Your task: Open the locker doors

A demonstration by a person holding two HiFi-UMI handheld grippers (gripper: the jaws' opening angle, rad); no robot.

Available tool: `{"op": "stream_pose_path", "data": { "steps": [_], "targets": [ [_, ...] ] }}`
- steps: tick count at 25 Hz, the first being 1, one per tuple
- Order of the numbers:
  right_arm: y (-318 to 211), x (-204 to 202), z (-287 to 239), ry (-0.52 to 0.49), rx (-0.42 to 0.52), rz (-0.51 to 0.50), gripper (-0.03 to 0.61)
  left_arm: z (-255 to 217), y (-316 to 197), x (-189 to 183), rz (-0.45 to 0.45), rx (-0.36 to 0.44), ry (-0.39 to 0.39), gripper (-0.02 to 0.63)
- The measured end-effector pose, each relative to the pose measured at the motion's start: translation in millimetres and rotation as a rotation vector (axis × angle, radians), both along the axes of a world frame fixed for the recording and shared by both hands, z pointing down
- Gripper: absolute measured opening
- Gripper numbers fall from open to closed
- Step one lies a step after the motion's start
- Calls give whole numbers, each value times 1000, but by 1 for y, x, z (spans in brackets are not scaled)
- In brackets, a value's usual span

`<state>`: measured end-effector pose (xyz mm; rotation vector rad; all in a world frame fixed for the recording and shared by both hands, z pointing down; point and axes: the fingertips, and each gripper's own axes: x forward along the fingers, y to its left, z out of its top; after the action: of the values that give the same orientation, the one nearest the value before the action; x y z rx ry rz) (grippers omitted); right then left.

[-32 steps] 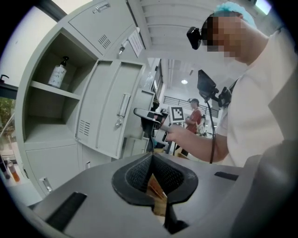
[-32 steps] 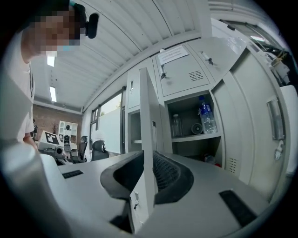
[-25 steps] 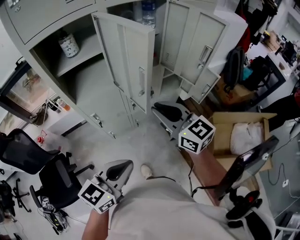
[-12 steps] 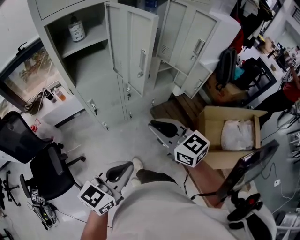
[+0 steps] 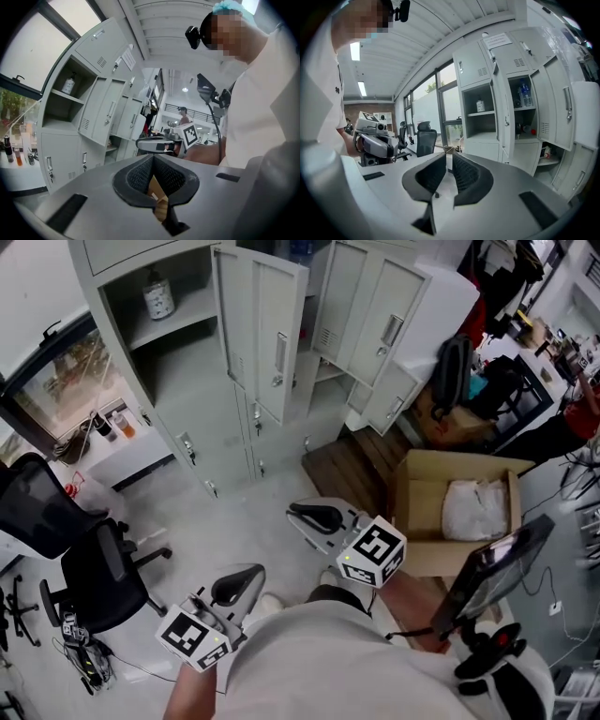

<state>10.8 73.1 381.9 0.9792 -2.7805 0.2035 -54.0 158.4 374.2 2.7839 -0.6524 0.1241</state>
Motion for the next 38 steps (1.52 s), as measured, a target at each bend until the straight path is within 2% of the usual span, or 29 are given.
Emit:
{"op": "stream_pose_path", "data": {
  "steps": [4, 13, 18, 38],
  "targets": [
    [-6, 9, -8, 7, 17, -24, 44, -7, -10, 14, -16, 10, 1, 11],
    [-8, 53, -16, 3, 33, -39, 43, -16, -23, 84, 19, 18, 8, 11],
    [-10, 78, -16, 7, 37, -53, 41, -9, -24, 112, 23, -5, -7, 11],
    [-32, 150, 0, -14, 1, -91, 38, -1, -49, 192, 7, -30, -56, 11]
  ]
}}
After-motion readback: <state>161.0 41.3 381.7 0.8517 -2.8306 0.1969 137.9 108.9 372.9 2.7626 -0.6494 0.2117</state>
